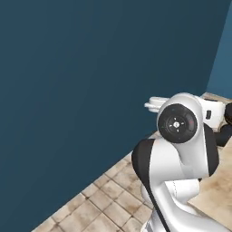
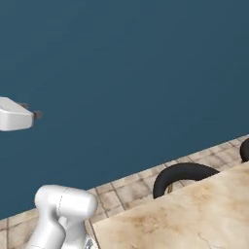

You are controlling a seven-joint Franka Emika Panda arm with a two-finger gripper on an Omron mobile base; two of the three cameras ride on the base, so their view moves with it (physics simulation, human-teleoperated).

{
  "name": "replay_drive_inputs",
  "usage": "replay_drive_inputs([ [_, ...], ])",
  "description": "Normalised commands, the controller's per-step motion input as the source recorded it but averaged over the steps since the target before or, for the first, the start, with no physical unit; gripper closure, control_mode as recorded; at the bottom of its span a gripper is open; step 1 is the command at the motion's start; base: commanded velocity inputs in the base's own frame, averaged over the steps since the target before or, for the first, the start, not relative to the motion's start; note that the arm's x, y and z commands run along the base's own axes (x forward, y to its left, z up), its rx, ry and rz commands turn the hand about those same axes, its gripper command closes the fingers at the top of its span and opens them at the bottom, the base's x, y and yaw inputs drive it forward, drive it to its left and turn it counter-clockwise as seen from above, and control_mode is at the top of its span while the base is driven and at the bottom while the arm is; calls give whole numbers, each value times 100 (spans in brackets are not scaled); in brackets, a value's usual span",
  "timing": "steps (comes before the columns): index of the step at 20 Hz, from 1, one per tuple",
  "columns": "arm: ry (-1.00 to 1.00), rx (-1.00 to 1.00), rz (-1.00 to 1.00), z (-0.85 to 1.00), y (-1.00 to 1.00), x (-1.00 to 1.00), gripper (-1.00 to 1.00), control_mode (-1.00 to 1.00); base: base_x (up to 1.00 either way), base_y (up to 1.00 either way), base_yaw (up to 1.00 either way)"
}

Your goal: Sort all alcoholic drinks to one cabinet, and non-alcoholic drinks to the other.

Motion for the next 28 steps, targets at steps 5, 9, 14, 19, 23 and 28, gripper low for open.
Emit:
replay_drive_inputs([
  [5, 0, 0, 0, 0, 0, 0, -100, 100, 32, 67, -26],
  [9, 0, 0, 0, 0, 0, 0, -100, 100, 10, 100, -24],
  [14, 0, 0, 0, 0, 0, 0, -100, 100, 6, 77, -11],
  [19, 0, 0, 0, 0, 0, 0, -100, 100, 29, 0, -29],
  [23, 0, 0, 0, 0, 0, 0, -100, 100, 27, 1, -42],
  [28, 0, 0, 0, 0, 0, 0, -100, 100, 16, 33, -42],
])
